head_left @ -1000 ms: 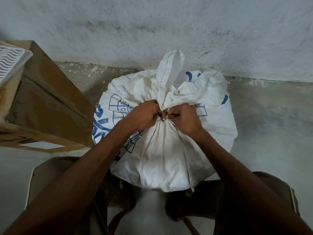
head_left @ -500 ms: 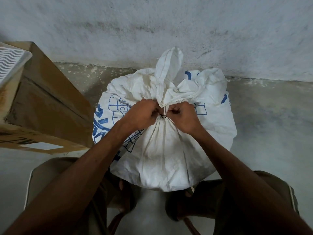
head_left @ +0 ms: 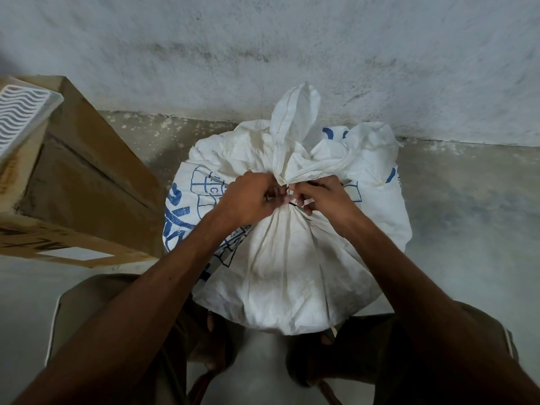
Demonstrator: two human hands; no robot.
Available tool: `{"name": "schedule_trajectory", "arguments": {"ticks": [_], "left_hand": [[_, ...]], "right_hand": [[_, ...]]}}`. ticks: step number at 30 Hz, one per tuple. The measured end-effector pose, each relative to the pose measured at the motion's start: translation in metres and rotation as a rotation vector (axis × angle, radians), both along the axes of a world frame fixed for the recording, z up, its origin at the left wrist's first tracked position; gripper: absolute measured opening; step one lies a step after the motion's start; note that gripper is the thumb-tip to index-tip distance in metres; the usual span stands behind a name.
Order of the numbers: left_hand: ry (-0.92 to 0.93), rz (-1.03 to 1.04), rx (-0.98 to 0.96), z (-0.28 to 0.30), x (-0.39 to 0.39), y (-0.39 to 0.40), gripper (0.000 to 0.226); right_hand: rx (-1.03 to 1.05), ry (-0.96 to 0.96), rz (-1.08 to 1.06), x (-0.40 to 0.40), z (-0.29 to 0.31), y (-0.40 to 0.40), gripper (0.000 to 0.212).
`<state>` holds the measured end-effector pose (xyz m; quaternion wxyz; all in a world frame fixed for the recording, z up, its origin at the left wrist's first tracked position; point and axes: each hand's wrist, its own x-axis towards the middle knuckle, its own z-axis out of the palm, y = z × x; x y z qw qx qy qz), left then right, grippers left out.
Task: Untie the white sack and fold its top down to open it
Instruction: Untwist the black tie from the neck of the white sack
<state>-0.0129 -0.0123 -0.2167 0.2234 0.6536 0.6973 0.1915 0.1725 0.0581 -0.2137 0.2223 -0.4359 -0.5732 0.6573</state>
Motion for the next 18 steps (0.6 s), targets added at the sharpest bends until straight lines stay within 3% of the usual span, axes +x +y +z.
{"name": "schedule_trajectory", "arguments": {"ticks": [3,8,13,15,18], "left_hand": [[0.024,0.047,-0.017,-0.001,0.002,0.005,0.031],[-0.058,0.120,-0.085,0.002,-0.002,0.011,0.024],[-0.308,0.212,-0.204,0.002,-0.008,0.010,0.023],[-0.384,0.245,-0.238,0.001,-0.011,0.010,0.020],[-0.410,0.218,-0.271,0.004,-0.014,0.009,0.006]], "right_hand": [[0.077,-0.013,0.034,0.000,-0.003,0.000,0.011],[0.553,-0.257,0.068,-0.006,-0.025,-0.008,0.012],[0.952,-0.501,0.172,-0.019,-0.037,-0.017,0.006],[1.003,-0.589,0.172,-0.022,-0.044,-0.020,0.015],[0.949,-0.559,0.174,-0.022,-0.045,-0.020,0.017]]}}
